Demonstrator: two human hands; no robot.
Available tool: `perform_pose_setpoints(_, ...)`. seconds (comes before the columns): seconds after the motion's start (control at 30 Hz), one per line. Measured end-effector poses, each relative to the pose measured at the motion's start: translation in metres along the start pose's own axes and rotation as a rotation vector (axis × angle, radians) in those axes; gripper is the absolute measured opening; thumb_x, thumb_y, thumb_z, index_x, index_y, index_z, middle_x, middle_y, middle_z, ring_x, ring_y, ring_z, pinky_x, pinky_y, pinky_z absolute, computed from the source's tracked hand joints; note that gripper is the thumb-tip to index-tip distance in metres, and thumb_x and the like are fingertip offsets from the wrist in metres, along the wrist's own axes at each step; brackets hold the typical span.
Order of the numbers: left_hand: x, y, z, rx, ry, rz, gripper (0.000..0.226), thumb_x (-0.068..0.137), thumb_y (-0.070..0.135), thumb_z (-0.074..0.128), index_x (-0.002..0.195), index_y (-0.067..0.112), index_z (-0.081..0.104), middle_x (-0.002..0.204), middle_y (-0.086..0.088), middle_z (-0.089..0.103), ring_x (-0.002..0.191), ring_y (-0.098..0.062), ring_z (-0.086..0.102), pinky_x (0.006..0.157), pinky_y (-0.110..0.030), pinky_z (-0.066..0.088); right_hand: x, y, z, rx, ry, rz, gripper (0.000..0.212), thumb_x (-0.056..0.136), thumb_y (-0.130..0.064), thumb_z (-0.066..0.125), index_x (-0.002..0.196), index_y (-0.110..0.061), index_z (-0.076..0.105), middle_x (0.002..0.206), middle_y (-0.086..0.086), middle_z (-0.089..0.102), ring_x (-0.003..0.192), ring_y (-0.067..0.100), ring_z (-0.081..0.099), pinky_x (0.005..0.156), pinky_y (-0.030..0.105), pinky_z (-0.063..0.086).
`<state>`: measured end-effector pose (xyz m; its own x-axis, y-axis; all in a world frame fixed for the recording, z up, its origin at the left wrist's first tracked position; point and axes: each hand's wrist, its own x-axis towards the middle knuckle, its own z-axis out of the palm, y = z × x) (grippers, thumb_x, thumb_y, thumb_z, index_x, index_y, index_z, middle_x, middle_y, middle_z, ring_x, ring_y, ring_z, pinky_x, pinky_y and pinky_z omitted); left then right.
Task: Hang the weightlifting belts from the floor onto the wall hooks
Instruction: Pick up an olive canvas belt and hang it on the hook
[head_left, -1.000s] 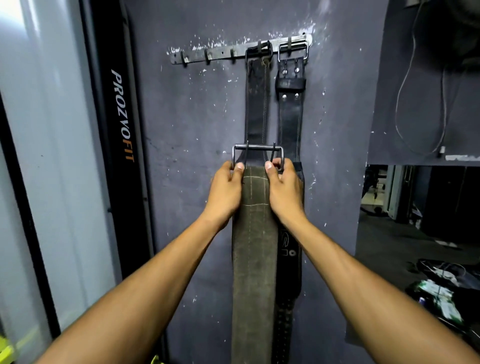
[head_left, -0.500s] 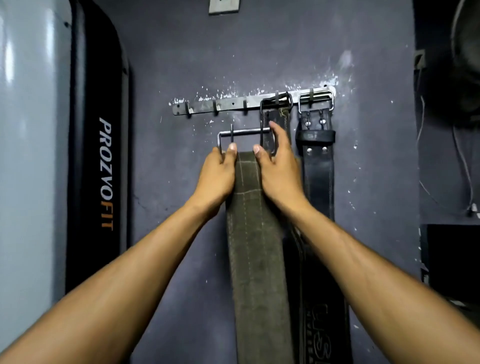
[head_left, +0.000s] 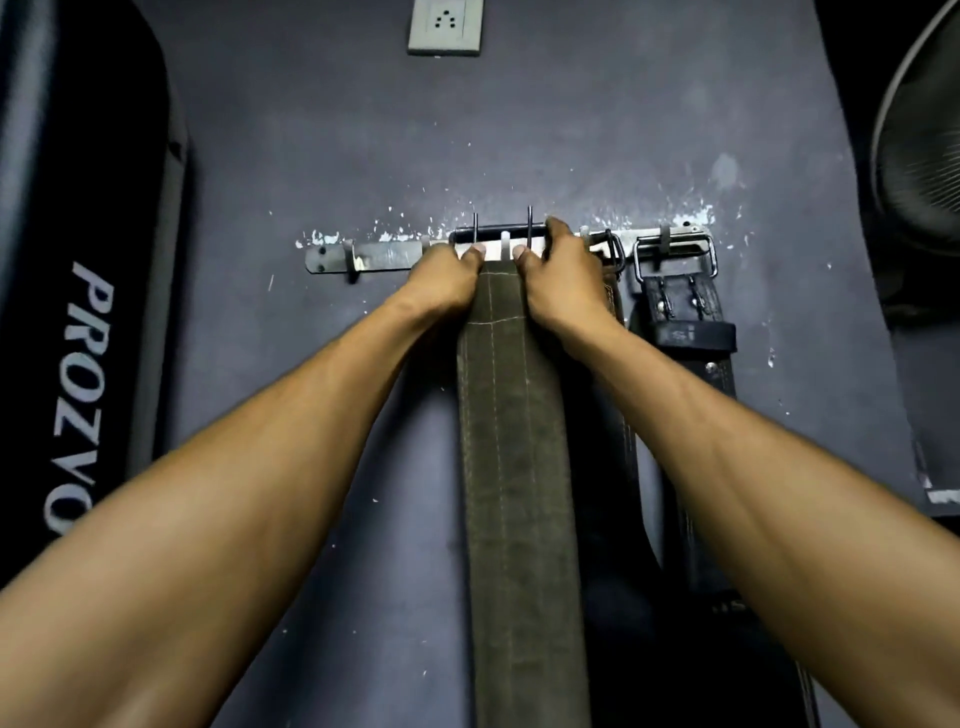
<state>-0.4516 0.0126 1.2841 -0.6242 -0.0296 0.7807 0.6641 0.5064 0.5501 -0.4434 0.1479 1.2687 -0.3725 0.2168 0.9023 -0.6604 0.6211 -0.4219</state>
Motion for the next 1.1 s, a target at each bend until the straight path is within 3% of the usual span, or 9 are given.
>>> perform_pose_setpoints(0.1, -0.008, -0.020, 0.008, -0.039, 0.030, 0.045, 0.046, 0.102, 0.048, 0.051, 0.104, 0.005, 0.069, 0.114, -0.021, 0.074, 0.108, -0.037, 0.071, 0.098, -0.047, 0.057, -0.014, 0.010, 0.000, -0.017, -0.018, -0.006, 0.062, 0.104, -0.033, 0.058, 0.159, -0.018, 0.034, 0.141, 0.014, 0.063, 0.128, 0.031, 0.059, 0.093, 0.029, 0.040)
perform_pose_setpoints(0.2, -0.034, -0.045, 0.012, -0.314, -0.024, 0.053, 0.044, 0.103, 0.043, 0.054, 0.099, 0.004, 0.074, 0.092, -0.009, 0.081, 0.087, -0.023, 0.078, 0.082, -0.036, 0.062, -0.049, 0.022, -0.003, 0.108, -0.017, -0.012, 0.068, 0.101, -0.033, 0.062, 0.161, -0.024, 0.032, 0.135, 0.000, 0.068, 0.117, 0.012, 0.063, 0.101, 0.023, 0.042)
perform_pose_setpoints(0.3, -0.068, -0.066, 0.025, -0.560, -0.067, 0.030, 0.036, 0.107, 0.033, 0.050, 0.101, 0.007, 0.075, 0.074, 0.008, 0.079, 0.071, -0.003, 0.075, 0.064, -0.017, 0.057, -0.089, 0.039, 0.002, 0.241, 0.070, 0.031, 0.054, 0.101, -0.032, 0.062, 0.151, -0.024, 0.044, 0.098, -0.009, 0.075, 0.085, -0.003, 0.071, 0.088, 0.022, 0.056)
perform_pose_setpoints(0.43, -0.117, -0.090, 0.052, -0.580, -0.096, -0.001, 0.034, 0.109, 0.031, 0.046, 0.105, 0.013, 0.074, 0.081, 0.010, 0.080, 0.077, 0.000, 0.074, 0.069, -0.013, 0.056, -0.134, 0.051, 0.019, 0.213, 0.046, 0.033, 0.026, 0.103, -0.026, 0.058, 0.129, -0.021, 0.058, 0.113, 0.005, 0.077, 0.105, 0.033, 0.071, 0.093, 0.045, 0.055)
perform_pose_setpoints(0.53, -0.127, -0.086, 0.056, -0.582, 0.006, -0.039, 0.036, 0.109, 0.030, 0.047, 0.103, 0.008, 0.075, 0.083, 0.005, 0.078, 0.072, -0.003, 0.073, 0.067, -0.017, 0.057, -0.139, 0.048, 0.019, 0.200, 0.071, 0.041, 0.018, 0.104, -0.021, 0.058, 0.119, -0.014, 0.064, 0.111, 0.002, 0.077, 0.105, 0.031, 0.071, 0.090, 0.035, 0.053)
perform_pose_setpoints(0.7, -0.164, -0.082, 0.059, -0.740, -0.027, -0.030, 0.030, 0.108, 0.027, 0.048, 0.113, 0.009, 0.072, 0.089, 0.005, 0.081, 0.085, -0.007, 0.076, 0.074, -0.021, 0.059, -0.170, 0.060, -0.002, 0.596, -0.115, 0.189, 0.019, 0.103, -0.026, 0.062, 0.117, -0.014, 0.068, 0.111, 0.003, 0.079, 0.103, 0.017, 0.074, 0.095, 0.042, 0.059)
perform_pose_setpoints(0.93, -0.249, -0.117, 0.093, -0.714, 0.053, -0.218, 0.035, 0.108, 0.030, 0.049, 0.094, 0.012, 0.075, 0.090, -0.004, 0.079, 0.085, -0.015, 0.072, 0.081, -0.032, 0.058, -0.249, 0.081, -0.012, 0.346, -0.101, 0.161, 0.017, 0.102, -0.029, 0.062, 0.109, -0.016, 0.069, 0.100, -0.002, 0.079, 0.095, 0.012, 0.075, 0.091, 0.044, 0.059)
perform_pose_setpoints(1.03, -0.274, -0.110, 0.090, -0.751, 0.005, -0.162, 0.034, 0.104, 0.039, 0.052, 0.111, 0.014, 0.075, 0.107, -0.006, 0.080, 0.103, -0.018, 0.076, 0.089, -0.032, 0.061, -0.266, 0.080, -0.029, 0.603, -0.231, 0.233, 0.023, 0.100, -0.034, 0.064, 0.116, -0.019, 0.072, 0.111, 0.000, 0.080, 0.107, 0.015, 0.075, 0.098, 0.043, 0.059)
perform_pose_setpoints(1.1, -0.320, -0.121, 0.097, -0.667, -0.042, -0.212, 0.041, 0.101, 0.046, 0.054, 0.119, 0.015, 0.073, 0.111, -0.004, 0.080, 0.108, -0.018, 0.075, 0.094, -0.036, 0.060, -0.305, 0.091, -0.039, 0.494, -0.289, 0.222, 0.027, 0.097, -0.041, 0.064, 0.119, -0.026, 0.068, 0.111, -0.010, 0.078, 0.108, 0.006, 0.073, 0.097, 0.032, 0.058)
